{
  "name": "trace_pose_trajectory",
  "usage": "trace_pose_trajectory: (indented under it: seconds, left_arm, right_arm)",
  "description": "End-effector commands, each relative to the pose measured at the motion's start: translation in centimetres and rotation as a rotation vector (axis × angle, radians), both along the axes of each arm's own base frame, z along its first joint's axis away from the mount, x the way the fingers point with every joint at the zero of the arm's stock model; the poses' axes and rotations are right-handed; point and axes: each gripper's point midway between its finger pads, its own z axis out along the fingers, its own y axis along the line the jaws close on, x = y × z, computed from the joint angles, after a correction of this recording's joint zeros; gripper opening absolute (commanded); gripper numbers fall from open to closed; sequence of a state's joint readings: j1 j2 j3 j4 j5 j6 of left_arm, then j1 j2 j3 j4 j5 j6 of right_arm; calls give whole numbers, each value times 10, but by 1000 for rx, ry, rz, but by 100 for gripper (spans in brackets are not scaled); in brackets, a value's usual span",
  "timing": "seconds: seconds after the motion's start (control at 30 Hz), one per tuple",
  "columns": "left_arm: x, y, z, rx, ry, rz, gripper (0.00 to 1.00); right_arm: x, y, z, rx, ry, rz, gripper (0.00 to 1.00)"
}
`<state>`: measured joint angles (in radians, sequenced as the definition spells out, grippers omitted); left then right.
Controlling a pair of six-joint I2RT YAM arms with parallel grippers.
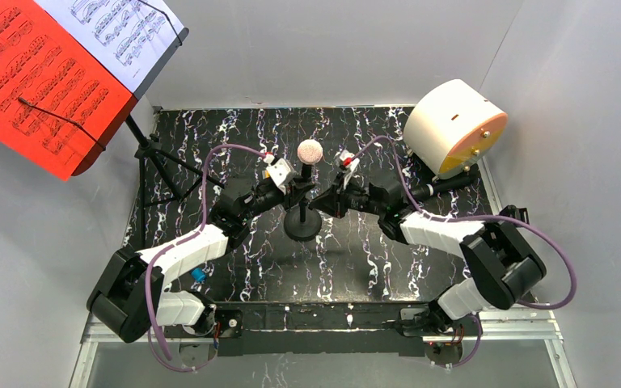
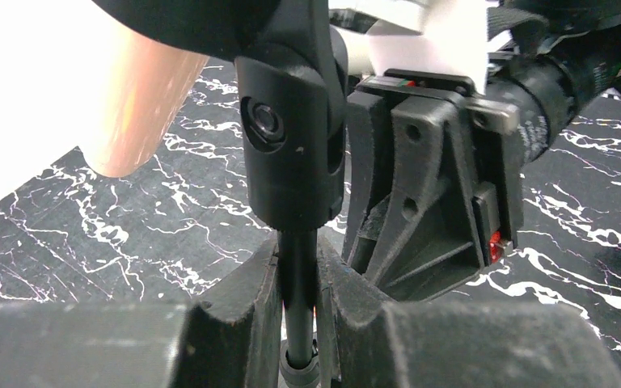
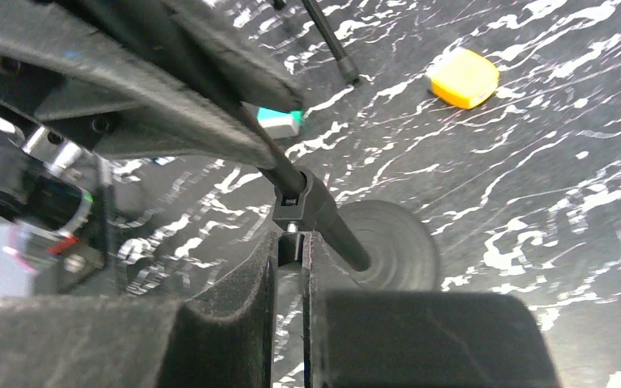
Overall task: Pack up the instrument practice props
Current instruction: Unscrew the knob on the microphone stand.
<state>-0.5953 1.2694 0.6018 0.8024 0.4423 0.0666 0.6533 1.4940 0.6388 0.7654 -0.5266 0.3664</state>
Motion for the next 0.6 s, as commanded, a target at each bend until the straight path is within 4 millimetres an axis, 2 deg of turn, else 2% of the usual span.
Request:
trace_pose_trajectory:
  seconds: [0.0, 0.13, 0.37, 0.57]
  left_arm:
    - [1, -2, 17, -29, -57, -3, 0]
    - [2, -2, 17, -28, -56, -3, 0]
    - [2, -2, 16, -28, -55, -4, 0]
    - [2, -2, 17, -30, -55, -3, 0]
  right_arm:
    - [-11, 2, -15, -272, -314, 111, 1]
    - [-24, 2, -36, -501, -552, 178, 1]
    - [-37, 2, -55, -873, -1086, 195, 1]
    - [-39, -1, -78, -1201, -1433, 224, 1]
